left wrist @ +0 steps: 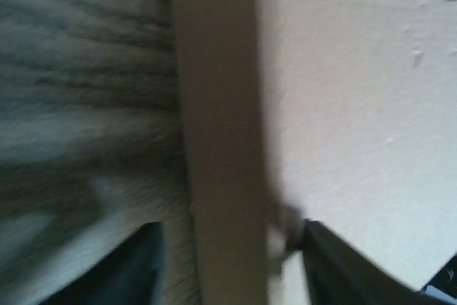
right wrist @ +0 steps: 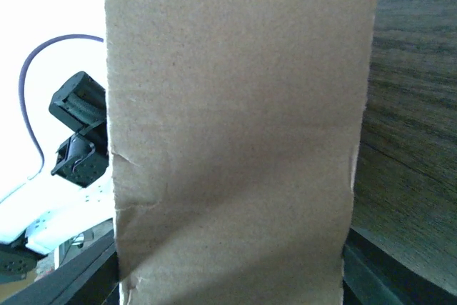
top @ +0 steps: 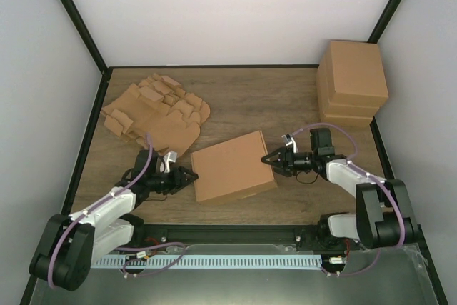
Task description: Fold the paper box
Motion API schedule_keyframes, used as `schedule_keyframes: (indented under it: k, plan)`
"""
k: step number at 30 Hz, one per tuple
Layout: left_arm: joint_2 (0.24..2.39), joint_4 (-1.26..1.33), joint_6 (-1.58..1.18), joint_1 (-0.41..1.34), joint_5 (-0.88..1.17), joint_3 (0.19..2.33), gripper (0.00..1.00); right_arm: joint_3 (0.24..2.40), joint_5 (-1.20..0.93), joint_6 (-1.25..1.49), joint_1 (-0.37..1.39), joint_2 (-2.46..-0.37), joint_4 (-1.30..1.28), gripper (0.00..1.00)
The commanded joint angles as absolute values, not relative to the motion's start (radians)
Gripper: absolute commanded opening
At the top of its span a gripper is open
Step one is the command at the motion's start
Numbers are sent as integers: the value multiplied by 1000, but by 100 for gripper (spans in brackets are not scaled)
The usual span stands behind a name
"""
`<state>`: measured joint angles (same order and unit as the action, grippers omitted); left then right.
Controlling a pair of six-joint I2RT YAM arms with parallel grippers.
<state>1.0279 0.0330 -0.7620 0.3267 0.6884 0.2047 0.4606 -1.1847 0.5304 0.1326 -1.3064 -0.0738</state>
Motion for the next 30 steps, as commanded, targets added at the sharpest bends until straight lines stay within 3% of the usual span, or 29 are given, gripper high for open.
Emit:
schedule_keyframes:
  k: [1, 3, 6, 12, 17, 20, 25, 30]
  plan:
    - [956, -217, -737, 325, 642, 279, 73, 564, -1128, 574, 146, -1213, -126, 43]
    - [884, -314, -721, 325, 625, 378, 88, 617, -1061, 596, 146, -1174, -164, 43]
    - [801, -480, -662, 325, 551, 559, 99, 693, -975, 675, 139, -1141, -177, 43]
    - [788, -566, -630, 326, 504, 793, 100, 834, -697, 943, 98, -1068, -57, 38]
    - [805, -536, -634, 326, 513, 787, 100, 899, -302, 1184, 92, -989, 69, 38]
    - [810, -514, -638, 326, 527, 760, 100, 898, -110, 1313, 80, -976, 167, 33]
    - [800, -486, -644, 326, 538, 735, 100, 955, 26, 1414, -10, -1058, 261, 30]
    - [806, -468, -642, 327, 559, 730, 100, 882, 154, 1526, -103, -1074, 395, 30]
